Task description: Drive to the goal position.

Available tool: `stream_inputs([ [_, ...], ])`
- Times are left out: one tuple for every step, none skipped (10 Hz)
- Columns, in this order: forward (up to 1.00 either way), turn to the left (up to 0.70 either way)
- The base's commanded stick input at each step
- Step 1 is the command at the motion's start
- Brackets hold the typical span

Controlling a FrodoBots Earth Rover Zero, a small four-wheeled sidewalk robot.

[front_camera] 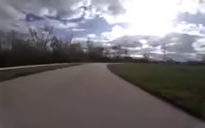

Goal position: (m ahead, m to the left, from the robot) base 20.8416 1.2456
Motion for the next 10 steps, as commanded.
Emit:
stream_inputs([
  [1.0,0.0],
  [1.0,0.0],
  [1.0,0.0],
  [1.0,0.0],
  [1.0,0.0],
  [1.0,0.0],
  [1.0,0.0],
  [1.0,0.0],
  [1.0,0.0],
  [1.0,0.02],
])
